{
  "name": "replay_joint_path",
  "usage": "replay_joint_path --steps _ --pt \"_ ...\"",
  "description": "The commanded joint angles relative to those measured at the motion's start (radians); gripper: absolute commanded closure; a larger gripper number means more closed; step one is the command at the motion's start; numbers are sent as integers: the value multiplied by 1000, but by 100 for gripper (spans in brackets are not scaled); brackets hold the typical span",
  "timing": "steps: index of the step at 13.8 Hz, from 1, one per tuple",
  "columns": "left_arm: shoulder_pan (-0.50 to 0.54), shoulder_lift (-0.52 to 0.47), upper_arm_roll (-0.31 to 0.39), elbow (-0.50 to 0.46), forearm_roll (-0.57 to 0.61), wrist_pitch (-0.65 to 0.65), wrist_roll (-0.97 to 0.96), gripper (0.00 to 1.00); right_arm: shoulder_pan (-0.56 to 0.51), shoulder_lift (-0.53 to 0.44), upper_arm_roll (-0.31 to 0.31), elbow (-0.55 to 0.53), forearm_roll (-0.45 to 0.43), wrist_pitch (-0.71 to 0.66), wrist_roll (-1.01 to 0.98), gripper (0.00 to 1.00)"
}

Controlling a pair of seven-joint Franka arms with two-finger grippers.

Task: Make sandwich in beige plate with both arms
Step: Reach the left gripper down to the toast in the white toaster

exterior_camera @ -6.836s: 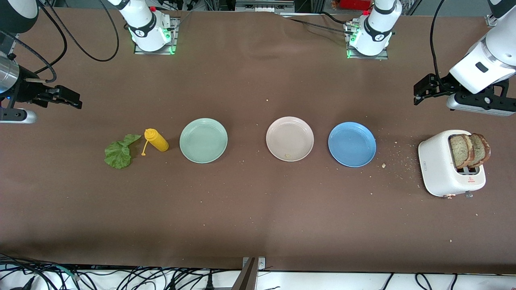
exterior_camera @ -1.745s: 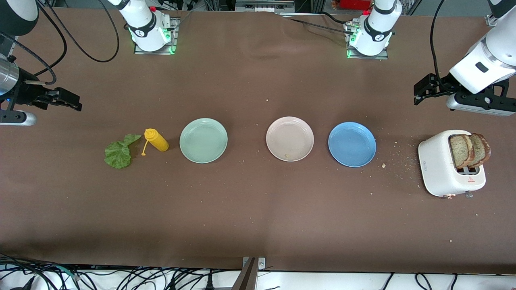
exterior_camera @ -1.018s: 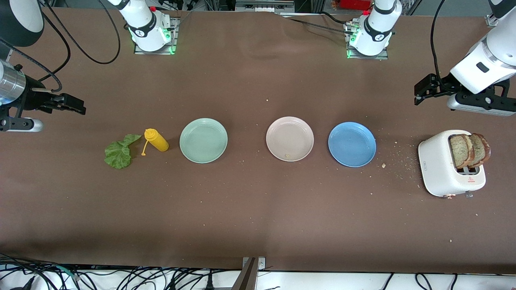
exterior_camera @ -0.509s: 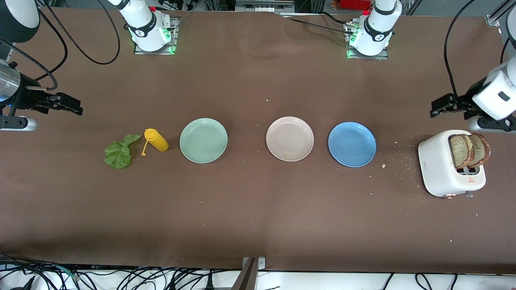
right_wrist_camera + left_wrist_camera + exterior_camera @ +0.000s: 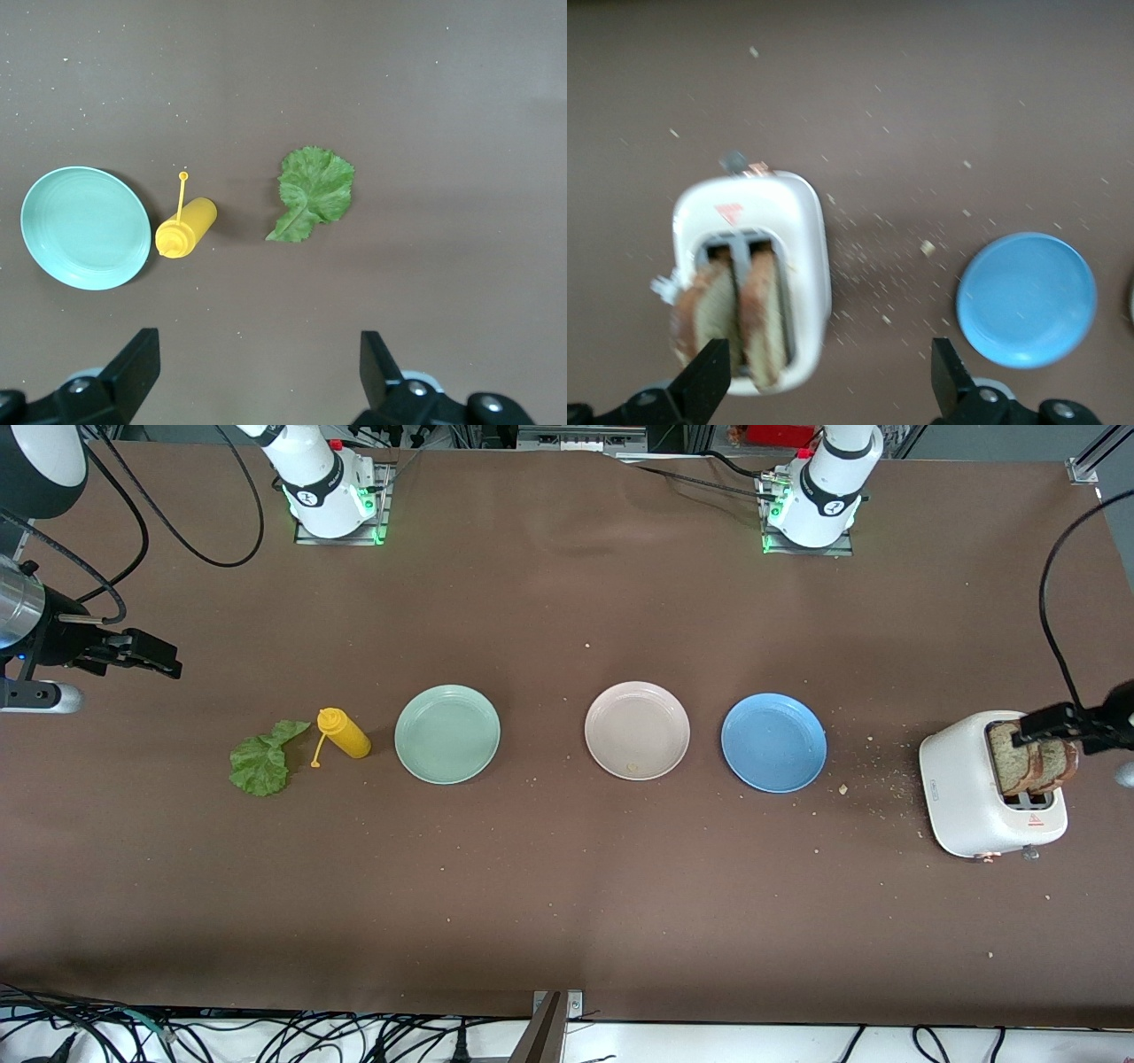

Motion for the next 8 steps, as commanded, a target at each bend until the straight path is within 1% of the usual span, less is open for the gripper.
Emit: replay_joint_path --steps 1,3,5,8 --pt "7 40 -10 11 100 94 22 0 0 4 -4 20 9 -7 10 0" --pt "27 51 -10 -27 100 107 16 1 0 4 -4 21 8 -7 10 0" --pt "44 45 -12 -102 91 128 5 6 0 4 -4 20 8 -7 7 0" --pt "60 39 -12 -159 89 142 5 6 0 3 -4 24 8 -7 8 0"
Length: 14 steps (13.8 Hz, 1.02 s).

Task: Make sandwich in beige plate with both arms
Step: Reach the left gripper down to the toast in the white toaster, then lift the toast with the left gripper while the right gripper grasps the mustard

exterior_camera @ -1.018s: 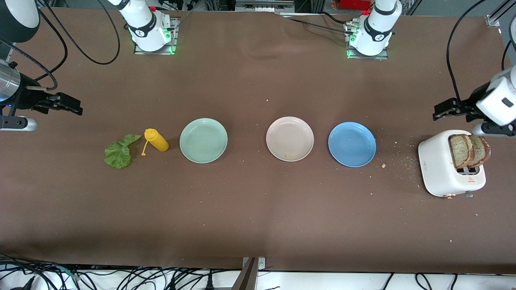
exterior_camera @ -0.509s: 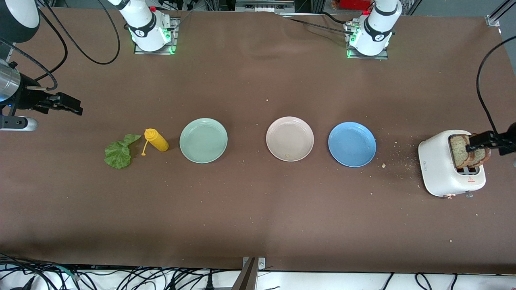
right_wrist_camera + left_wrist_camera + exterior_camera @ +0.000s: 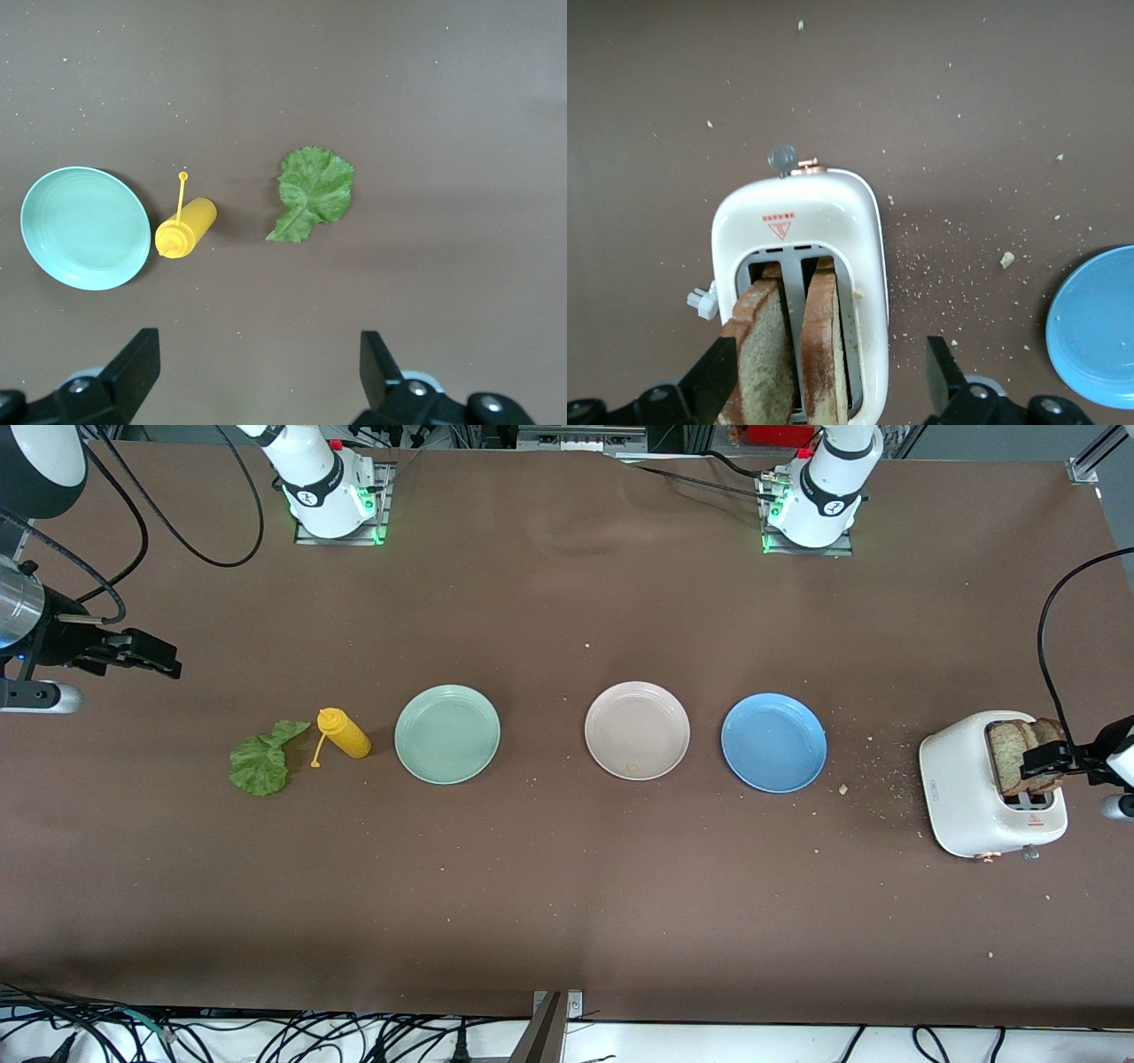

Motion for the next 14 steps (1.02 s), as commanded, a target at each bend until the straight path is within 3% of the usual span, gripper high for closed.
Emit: replay_joint_path --steps 1,4,5,6,7,8,10,14 --pt "33 -22 -12 -71 17 19 -1 5 1 3 -4 24 8 -7 8 0" --pt "36 -30 -12 -106 17 19 -14 6 1 6 -2 27 9 -1 -1 0" --pt "34 -30 -14 -107 18 13 -18 17 1 18 -2 27 12 20 -4 0" --pt "34 -30 -14 -116 17 10 -19 51 5 33 1 27 15 36 -4 0" --pt "36 -30 -14 -125 17 10 -19 79 10 67 10 27 15 45 -4 0" --pt "39 -30 -12 -126 18 8 -19 99 28 90 20 27 20 53 -6 0" --pt "42 -27 -12 -126 21 7 -27 100 35 102 22 27 22 59 -58 0" --pt "42 -37 -12 -123 26 -2 -28 100 10 161 13 30 35 93 -472 0"
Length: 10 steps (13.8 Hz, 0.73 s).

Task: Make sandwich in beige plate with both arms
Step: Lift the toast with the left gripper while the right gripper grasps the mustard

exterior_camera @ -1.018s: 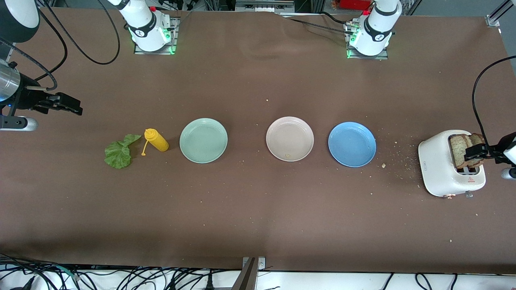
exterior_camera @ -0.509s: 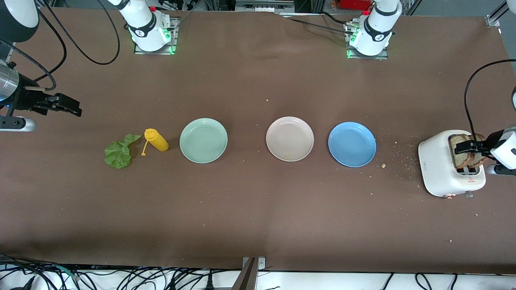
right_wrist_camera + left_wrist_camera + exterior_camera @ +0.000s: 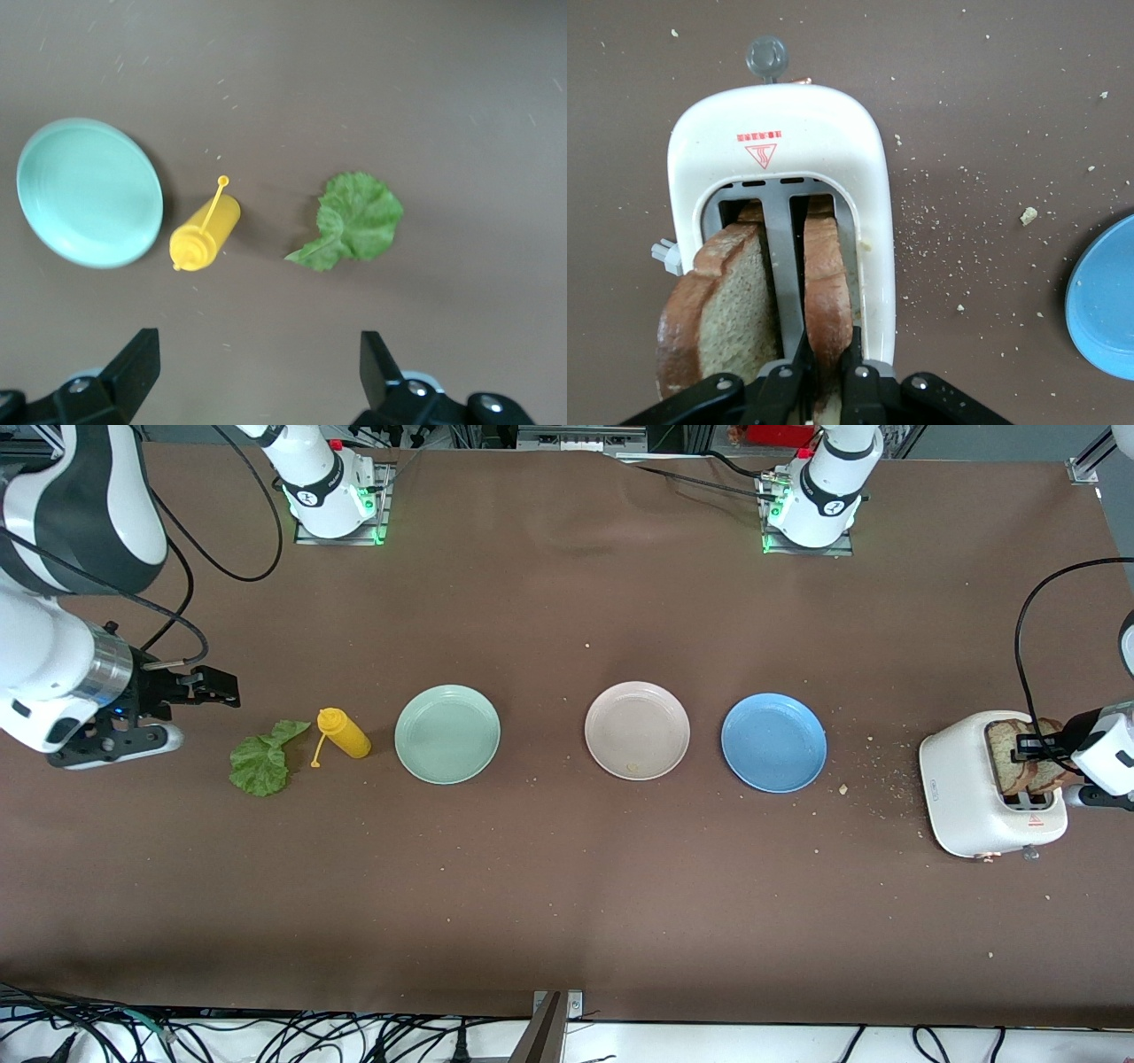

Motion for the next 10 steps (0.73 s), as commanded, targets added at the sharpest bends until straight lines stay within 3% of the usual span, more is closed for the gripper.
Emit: replay_joint_path --steps 1,6,10 --pt "8 -43 -8 -23 26 -5 -14 100 -41 22 -7 24 60 24 -192 0" --pt "0 -114 -23 5 66 -72 -25 100 -173 137 -7 24 296 68 -745 0" --pt "-18 -137 -112 121 162 -211 -43 100 -192 181 -7 21 327 71 -947 0"
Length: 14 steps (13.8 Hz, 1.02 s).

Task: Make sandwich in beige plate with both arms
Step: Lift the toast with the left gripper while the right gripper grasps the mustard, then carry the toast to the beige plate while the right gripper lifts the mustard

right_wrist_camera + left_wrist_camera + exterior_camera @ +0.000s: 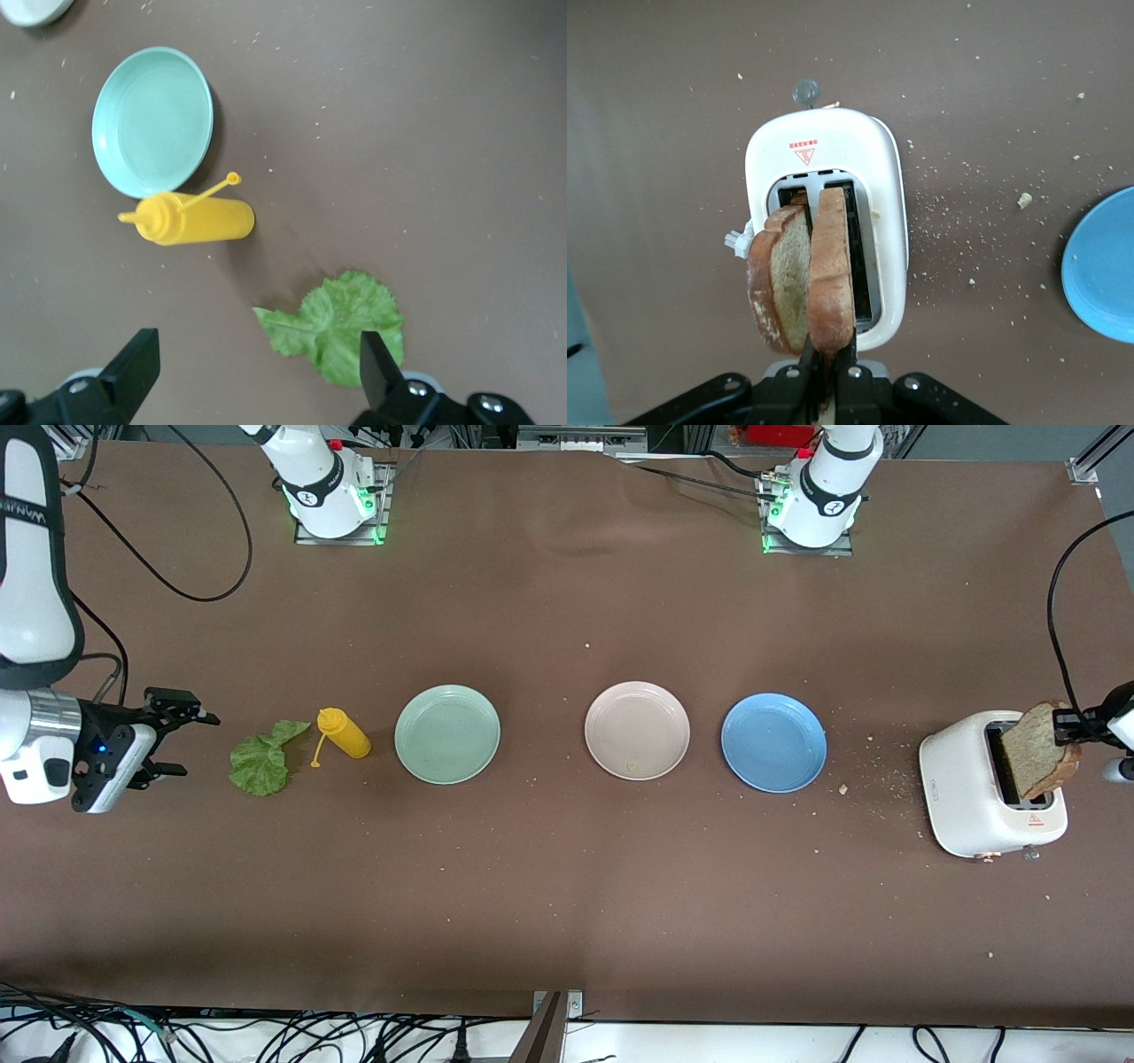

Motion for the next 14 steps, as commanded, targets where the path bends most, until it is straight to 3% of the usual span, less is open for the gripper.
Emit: replay_joint_path --steps 1,4,5,7,10,12,14 --pt "-12 -7 -80 100 52 -124 -43 100 -28 31 9 22 69 -7 -118 0" --pt "-12 -7 -191 136 58 -164 -49 100 -68 102 9 22 190 -7 -305 2" --pt "-12 -7 -227 145 57 -173 -54 100 -92 140 11 22 224 -12 -348 8" --pt "-12 -4 -295 145 37 -204 -92 100 -138 205 12 32 322 -16 -466 0" --pt "-26 17 -370 141 22 -212 -144 100 -148 260 12 30 391 -63 -583 0" --pt "-41 57 -370 139 -96 -212 -169 100 -154 294 11 29 469 -84 -641 0" --pt "-54 74 -370 130 -260 -216 -195 100 -154 320 17 27 489 -94 -690 0"
